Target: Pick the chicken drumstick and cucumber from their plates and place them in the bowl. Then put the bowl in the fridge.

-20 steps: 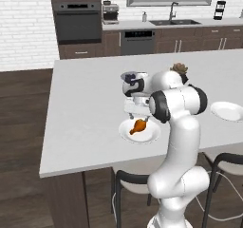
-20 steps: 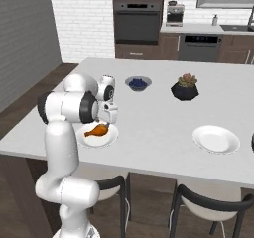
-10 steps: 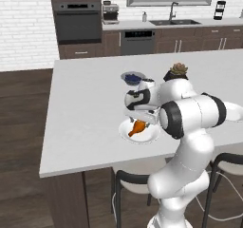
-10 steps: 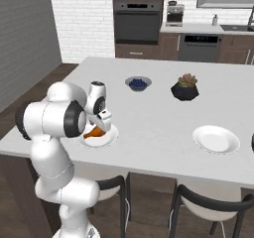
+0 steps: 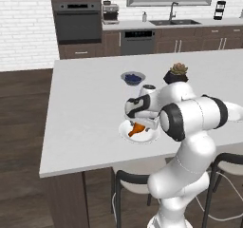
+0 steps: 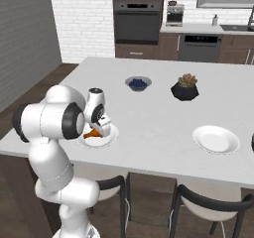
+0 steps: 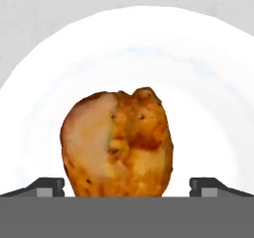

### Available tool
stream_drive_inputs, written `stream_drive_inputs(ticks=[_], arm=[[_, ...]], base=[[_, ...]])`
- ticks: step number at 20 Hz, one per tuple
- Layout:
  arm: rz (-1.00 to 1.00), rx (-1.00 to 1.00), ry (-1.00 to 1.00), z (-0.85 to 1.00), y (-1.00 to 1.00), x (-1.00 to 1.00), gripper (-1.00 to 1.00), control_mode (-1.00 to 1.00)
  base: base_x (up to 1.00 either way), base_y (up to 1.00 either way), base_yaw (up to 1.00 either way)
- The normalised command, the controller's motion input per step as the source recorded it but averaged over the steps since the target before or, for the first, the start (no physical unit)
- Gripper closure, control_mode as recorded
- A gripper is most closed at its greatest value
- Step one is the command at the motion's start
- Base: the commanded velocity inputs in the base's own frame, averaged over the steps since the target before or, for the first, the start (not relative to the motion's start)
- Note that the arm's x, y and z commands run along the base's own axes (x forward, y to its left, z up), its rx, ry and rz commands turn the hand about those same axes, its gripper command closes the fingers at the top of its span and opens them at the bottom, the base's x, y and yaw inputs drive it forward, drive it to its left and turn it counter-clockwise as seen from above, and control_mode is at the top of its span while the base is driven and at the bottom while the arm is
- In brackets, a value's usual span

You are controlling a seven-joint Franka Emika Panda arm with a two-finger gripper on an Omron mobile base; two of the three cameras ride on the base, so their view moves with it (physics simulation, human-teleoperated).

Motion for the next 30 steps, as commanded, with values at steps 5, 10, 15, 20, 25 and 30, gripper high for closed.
stream_drive_inputs(ticks=[5,10,15,20,25,30], arm=[[0.0,0.0,0.0,-0.22,0.0,0.1,-1.0,-1.0],[0.0,0.0,0.0,-0.25,0.01,0.16,1.0,-1.0],[0.02,0.0,-0.01,0.01,0.0,-0.26,1.0,-1.0],[0.0,0.0,-0.01,0.96,-0.04,-1.0,1.0,-1.0],[-0.04,0.0,0.09,0.85,-0.02,-0.9,1.0,-1.0],[-0.15,0.0,0.01,0.43,-0.1,-0.66,1.0,-1.0]], base=[[0.0,0.0,0.0],[0.0,0.0,0.0],[0.0,0.0,0.0],[0.0,0.0,0.0],[0.0,0.0,0.0],[0.0,0.0,0.0]])
